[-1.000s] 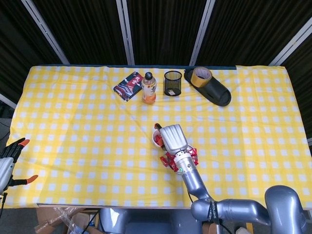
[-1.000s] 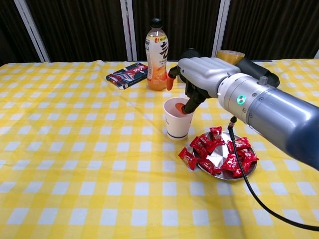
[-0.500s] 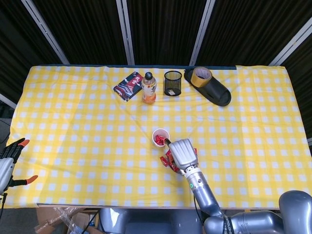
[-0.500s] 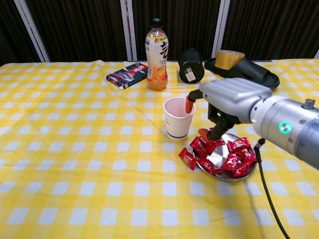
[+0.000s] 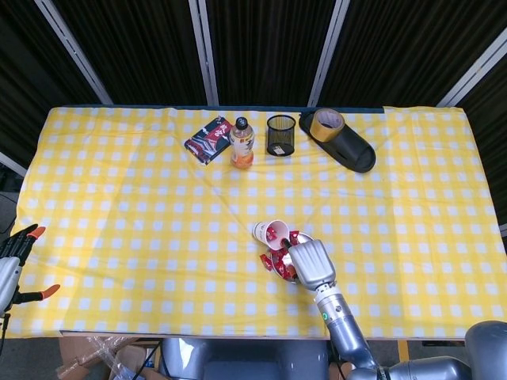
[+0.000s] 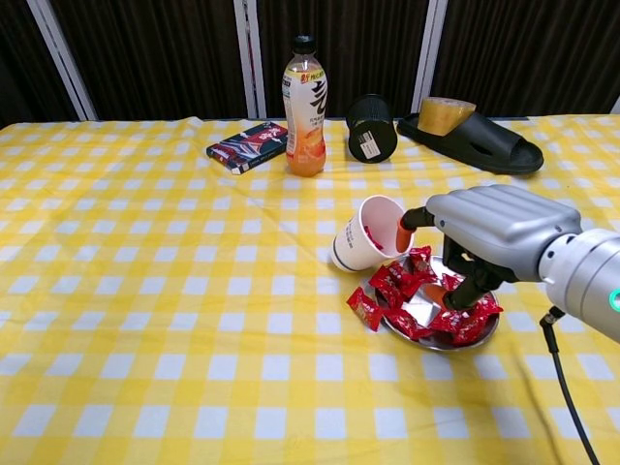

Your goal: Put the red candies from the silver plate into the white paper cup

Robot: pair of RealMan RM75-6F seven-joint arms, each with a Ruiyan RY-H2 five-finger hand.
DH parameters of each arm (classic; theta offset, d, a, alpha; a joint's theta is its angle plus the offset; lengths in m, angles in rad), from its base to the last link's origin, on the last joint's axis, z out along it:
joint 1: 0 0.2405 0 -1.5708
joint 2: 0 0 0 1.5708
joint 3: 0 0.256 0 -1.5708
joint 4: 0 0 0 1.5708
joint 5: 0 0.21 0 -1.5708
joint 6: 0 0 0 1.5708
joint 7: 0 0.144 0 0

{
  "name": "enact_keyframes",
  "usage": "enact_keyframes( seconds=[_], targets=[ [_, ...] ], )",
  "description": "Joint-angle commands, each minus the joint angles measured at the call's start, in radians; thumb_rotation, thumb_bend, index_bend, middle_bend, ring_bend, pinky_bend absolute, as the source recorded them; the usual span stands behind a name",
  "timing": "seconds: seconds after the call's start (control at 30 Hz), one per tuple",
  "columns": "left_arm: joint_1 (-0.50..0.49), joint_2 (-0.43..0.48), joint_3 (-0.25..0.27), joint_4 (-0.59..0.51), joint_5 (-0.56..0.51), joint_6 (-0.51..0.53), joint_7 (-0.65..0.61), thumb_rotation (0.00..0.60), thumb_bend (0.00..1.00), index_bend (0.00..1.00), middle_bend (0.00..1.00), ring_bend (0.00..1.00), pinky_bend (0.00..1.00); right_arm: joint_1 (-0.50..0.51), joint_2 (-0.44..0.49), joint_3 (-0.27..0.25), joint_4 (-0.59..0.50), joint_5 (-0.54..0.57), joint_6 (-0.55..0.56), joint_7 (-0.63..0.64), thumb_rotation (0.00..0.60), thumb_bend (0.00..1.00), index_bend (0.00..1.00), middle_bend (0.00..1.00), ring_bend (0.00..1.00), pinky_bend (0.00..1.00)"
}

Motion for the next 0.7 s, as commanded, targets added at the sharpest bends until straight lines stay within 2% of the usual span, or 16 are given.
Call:
enact_keyframes(
  seconds=[0.03, 0.3, 0.53, 0.7],
  targets=[
    [-0.001, -0.001, 0.000, 0.000, -0.001, -0.001, 0.006, 0.600, 0.02, 0.00, 0.00, 0.00, 0.00, -0.005, 0.001, 0.008, -0.004, -0.016, 0.001, 0.013, 0.600, 0.45, 0.32, 0.97, 1.00, 0.95],
    [0.000, -0.002, -0.002, -0.002, -0.004, 0.000, 0.007, 0.600, 0.02, 0.00, 0.00, 0.00, 0.00, -0.004, -0.012, 0.040, 0.006, -0.073, 0.009, 0.035, 0.600, 0.45, 0.30, 0.97, 1.00, 0.95],
    [-0.001, 0.001, -0.001, 0.000, -0.001, -0.003, -0.003, 0.600, 0.02, 0.00, 0.00, 0.00, 0.00, -0.026, -0.010, 0.024, -0.010, -0.044, 0.030, -0.019, 0.600, 0.45, 0.23, 0.97, 1.00, 0.95],
    [0.000, 0.001, 0.000, 0.001, 0.004, -0.001, -0.001, 0.600, 0.02, 0.00, 0.00, 0.00, 0.00, -0.051, -0.018, 0.011, 0.020, -0.022, 0.036, -0.017, 0.600, 0.40, 0.21, 0.97, 1.00, 0.95]
  ],
)
